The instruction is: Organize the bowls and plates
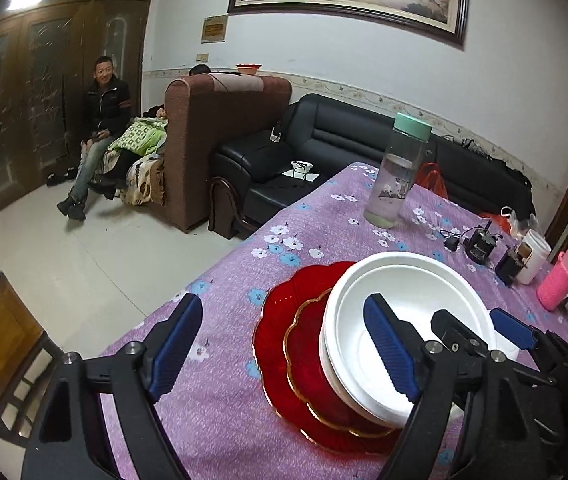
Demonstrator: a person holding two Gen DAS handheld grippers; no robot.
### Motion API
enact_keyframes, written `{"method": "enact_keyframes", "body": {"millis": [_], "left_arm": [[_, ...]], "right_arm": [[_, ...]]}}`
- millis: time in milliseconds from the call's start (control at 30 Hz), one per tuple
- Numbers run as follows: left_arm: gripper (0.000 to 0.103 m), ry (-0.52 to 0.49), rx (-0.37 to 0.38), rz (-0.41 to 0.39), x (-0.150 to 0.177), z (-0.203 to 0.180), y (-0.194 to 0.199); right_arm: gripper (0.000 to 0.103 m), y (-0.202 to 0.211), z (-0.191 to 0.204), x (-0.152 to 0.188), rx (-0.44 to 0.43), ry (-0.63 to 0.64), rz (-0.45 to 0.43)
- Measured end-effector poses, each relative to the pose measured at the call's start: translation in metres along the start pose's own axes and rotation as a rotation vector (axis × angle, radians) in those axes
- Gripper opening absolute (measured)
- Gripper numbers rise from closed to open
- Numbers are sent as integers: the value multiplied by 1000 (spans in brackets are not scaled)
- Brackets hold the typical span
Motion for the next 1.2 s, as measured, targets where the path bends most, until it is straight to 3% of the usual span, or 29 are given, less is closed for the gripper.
{"method": "enact_keyframes", "body": {"millis": [167,300,400,633,900,1200], "left_arm": [[83,4,-11,-39,-3,-1,23],[98,2,-76,-143,-3,-2,57],[102,-33,-107,-202,-2,-12,78],[103,-101,-70,-186,16,-39,96],[103,-129,-34,-151,42,-55,115],[103,-131,-2,-149,45,-58,125]], "right_arm": [[81,21,-8,-2,2,-42,-42],[86,65,-20,0,11,-93,-129],[88,99,-28,11,36,-95,-190],[103,153,-47,51,137,-152,-275],[103,160,-62,74,179,-174,-197],[103,161,-41,89,169,-120,-149]]}}
Point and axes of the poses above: each gripper's, at about its wrist camera, not at the fingertips, and y roughly against the way its jaws point, z to its left, x to its underside, the point moved 9 cm from there along -y, roughly the way its jaws point, and after that the axes turned 4 degrees about -z, right-handed, at the moved point
